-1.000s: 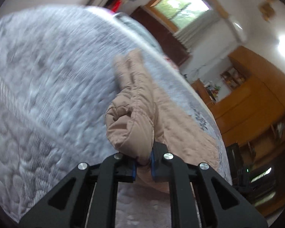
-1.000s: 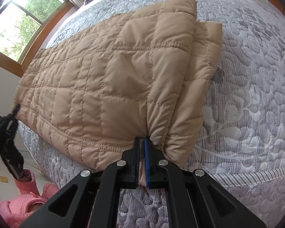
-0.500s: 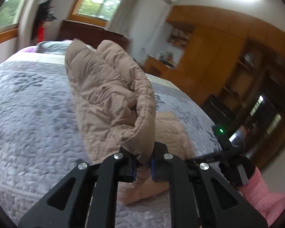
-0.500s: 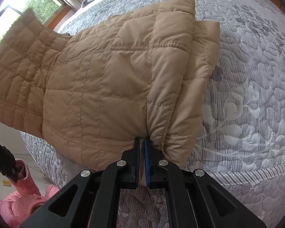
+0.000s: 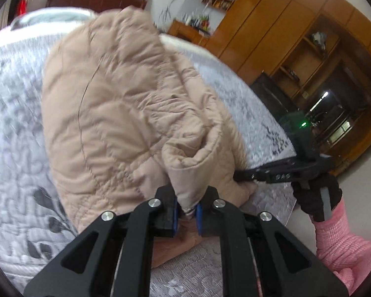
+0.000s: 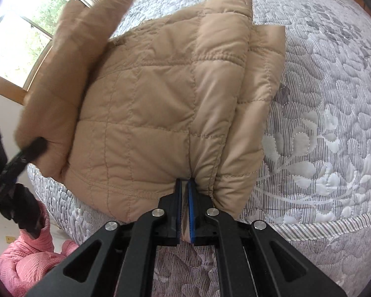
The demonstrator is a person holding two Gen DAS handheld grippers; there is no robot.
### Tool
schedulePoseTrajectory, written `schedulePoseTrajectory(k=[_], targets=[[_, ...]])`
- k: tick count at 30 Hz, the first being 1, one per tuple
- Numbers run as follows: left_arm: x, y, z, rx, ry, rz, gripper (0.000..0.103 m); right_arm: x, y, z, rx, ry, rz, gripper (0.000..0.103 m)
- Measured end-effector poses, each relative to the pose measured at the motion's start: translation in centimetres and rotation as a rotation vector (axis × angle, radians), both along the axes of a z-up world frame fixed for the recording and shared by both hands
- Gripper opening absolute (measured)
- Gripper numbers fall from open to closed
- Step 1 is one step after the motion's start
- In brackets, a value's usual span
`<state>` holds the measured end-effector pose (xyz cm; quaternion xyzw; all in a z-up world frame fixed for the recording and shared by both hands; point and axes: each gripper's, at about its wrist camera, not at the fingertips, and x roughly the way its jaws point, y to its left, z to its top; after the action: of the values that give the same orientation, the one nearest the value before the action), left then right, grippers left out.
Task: Fold large clothes
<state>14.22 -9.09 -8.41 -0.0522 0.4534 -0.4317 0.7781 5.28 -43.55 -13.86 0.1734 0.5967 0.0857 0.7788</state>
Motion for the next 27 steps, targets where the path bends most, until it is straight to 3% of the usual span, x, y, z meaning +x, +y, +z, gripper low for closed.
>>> schedulePoseTrajectory(k=[9, 15, 18, 20, 22, 23, 25, 27], targets=[[0.8, -1.5, -3.0, 0.045, 0.030, -0.034, 0.009, 0.3, 0.2, -0.1, -0.008, 0.008, 0.000, 0.003], [1.2, -1.2, -2.4, 0.023, 0.063, -0.022, 0.011, 0.5, 1.0, 0.0, -0.024, 0.014, -0.004, 0.004], [0.8, -0.3, -1.2, 0.000, 0.085, -0.031, 0.015, 0.8, 1.2, 0.7, -0.026, 0.025, 0.003, 0.010], [0.4, 0.6, -0.4, -0.041, 0.113, -0.043, 0.025, 0.9, 1.9, 1.7, -0.054, 0.012, 0.021, 0.017], [0.2, 2.1, 0.7, -0.098, 0.153, -0.052, 0.030, 1.0, 2.4, 2.7, -0.071, -0.003, 0.029, 0.030], [0.2, 2.7, 1.1, -0.120, 0.163, -0.052, 0.030, 1.2, 2.8, 3.4, -0.079, -0.016, 0.030, 0.032], [0.5, 4.5, 2.2, -0.151, 0.157, -0.012, 0.030, 1.5, 3.2, 4.5, -0.086, -0.037, 0.034, 0.034], [1.4, 6.2, 3.3, -0.111, 0.103, 0.080, 0.030, 2.4, 3.6, 5.9, -0.065, -0.058, 0.028, 0.042]])
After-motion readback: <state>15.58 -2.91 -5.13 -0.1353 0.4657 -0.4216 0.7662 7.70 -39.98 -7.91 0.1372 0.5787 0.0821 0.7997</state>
